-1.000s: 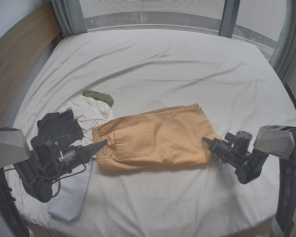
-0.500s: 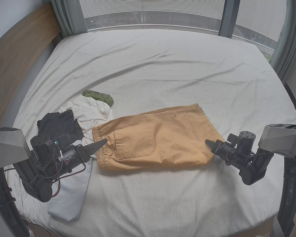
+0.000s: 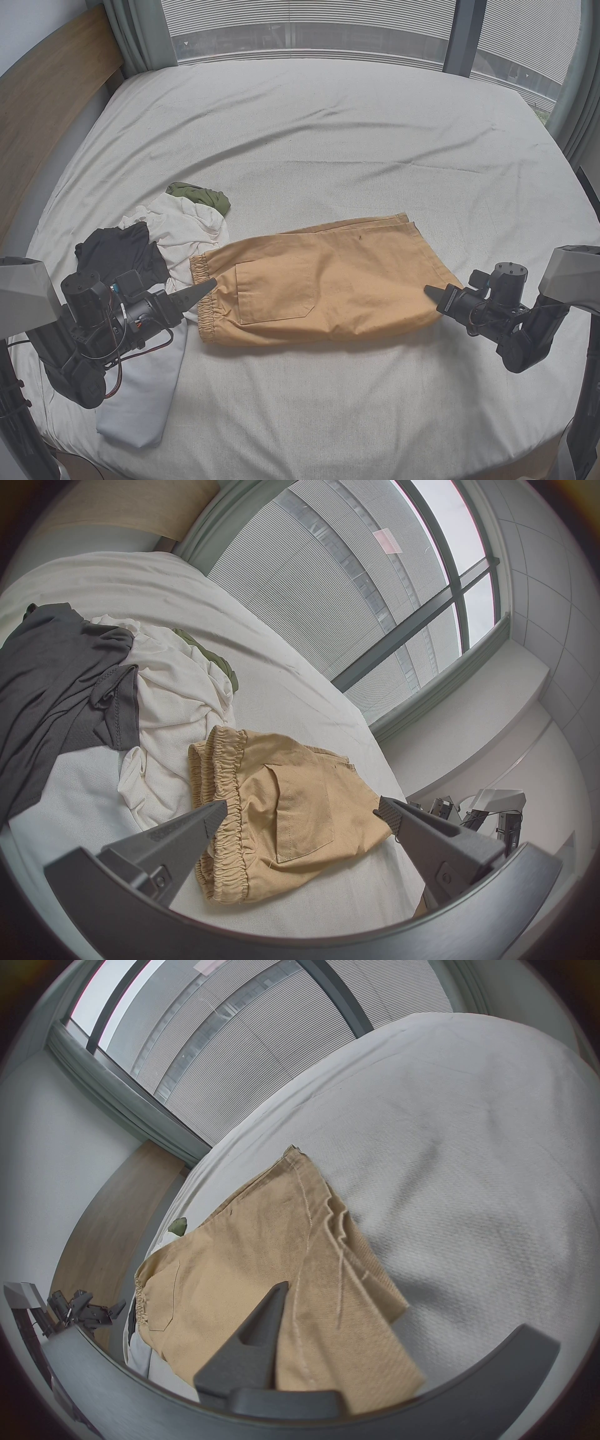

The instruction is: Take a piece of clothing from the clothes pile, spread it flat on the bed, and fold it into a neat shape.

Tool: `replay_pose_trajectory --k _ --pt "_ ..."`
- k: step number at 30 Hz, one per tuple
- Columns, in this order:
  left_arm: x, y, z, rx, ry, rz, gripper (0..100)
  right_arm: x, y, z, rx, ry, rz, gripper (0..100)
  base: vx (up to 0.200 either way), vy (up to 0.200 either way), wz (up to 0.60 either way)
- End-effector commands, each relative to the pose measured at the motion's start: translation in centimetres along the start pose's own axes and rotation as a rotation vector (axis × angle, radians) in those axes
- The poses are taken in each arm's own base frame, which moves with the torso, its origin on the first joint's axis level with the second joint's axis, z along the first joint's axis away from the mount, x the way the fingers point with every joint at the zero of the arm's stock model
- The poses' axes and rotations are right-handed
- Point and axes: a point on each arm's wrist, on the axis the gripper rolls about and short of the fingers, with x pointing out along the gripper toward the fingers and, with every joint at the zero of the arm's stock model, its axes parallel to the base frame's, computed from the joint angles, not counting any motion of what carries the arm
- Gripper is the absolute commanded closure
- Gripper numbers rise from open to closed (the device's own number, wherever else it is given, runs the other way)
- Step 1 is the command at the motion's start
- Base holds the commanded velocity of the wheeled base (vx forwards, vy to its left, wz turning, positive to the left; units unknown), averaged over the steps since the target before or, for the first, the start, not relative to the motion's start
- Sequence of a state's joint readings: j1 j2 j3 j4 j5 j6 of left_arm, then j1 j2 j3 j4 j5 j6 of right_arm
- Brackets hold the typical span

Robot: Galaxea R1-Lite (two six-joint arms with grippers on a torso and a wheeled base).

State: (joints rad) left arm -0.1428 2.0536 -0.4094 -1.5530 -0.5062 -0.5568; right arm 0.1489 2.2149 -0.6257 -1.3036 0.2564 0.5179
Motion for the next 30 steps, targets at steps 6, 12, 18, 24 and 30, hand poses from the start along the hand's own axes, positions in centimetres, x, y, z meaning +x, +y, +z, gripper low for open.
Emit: replay_pose_trajectory --k 6,12,18,24,30 --pt "0.0 -0.1 0.1 0.003 -0.004 -0.004 0 -2.8 -0.5 -0.1 -0.024 0.017 -0.044 100 0.000 0.000 0.00" --pt "0.0 -0.1 0.1 0.003 -0.003 -0.004 0 -5.1 -0.4 -0.6 -0.028 0.044 -0.070 100 0.000 0.000 0.00" --pt "0.0 -0.1 0.1 0.003 -0.003 -0.004 0 -7.5 -0.4 -1.6 -0.051 0.081 -0.096 100 0.000 0.000 0.00" --pt "0.0 -0.2 0.0 0.001 0.001 -0.005 0 -9.1 -0.9 -2.3 -0.062 0.092 -0.124 100 0.000 0.000 0.00" --pt "0.0 -0.2 -0.2 -0.001 0.008 -0.006 0 -10.5 -1.5 -3.2 -0.072 0.128 -0.162 100 0.000 0.000 0.00"
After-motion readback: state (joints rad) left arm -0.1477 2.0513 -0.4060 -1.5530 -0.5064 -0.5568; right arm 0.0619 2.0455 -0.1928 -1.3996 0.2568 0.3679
